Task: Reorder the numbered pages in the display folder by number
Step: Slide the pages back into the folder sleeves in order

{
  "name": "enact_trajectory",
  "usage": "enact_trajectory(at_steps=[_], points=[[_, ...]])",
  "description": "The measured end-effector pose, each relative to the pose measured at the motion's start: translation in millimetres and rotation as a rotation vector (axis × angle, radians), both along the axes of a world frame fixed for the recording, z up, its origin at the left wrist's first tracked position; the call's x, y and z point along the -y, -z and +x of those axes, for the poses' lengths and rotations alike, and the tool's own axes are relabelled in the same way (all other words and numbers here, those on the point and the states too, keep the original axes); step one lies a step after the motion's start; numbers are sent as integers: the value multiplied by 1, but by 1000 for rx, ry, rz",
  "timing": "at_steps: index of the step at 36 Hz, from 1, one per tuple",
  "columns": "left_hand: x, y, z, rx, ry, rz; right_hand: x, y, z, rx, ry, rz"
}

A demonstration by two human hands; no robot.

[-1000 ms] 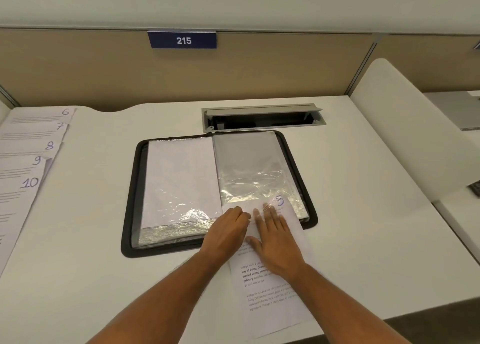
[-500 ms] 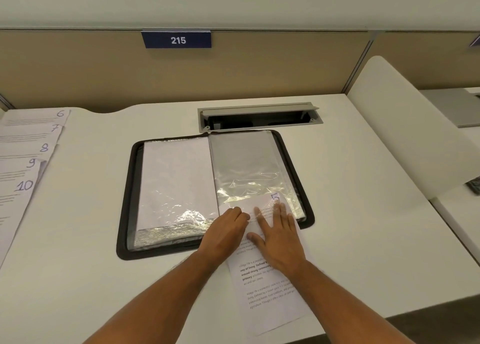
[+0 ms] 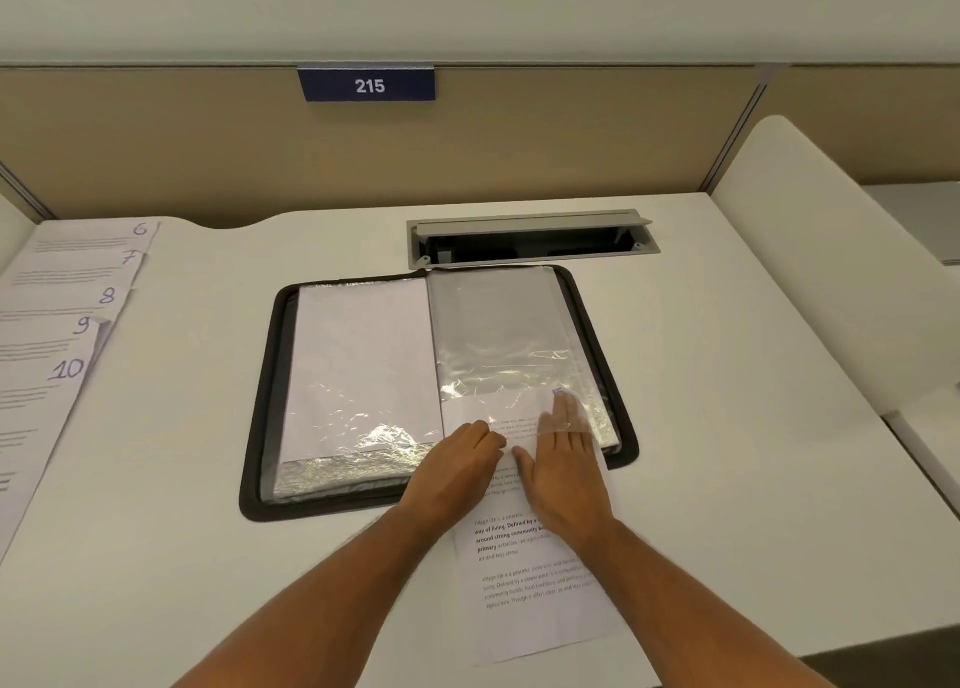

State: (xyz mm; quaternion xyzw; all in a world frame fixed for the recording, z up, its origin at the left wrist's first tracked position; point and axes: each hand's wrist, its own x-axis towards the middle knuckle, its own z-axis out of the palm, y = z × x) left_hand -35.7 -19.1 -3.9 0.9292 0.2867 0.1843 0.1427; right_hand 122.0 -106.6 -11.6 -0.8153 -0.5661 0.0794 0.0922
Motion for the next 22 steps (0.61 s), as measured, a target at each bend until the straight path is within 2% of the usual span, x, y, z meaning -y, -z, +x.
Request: enact_trajectory(at_steps=[13, 22], points=[[-4, -4, 1, 5, 28, 6, -12, 1, 4, 145, -55, -50], [-8, -3, 3, 17, 29, 19, -22, -6, 9, 59, -39, -65]])
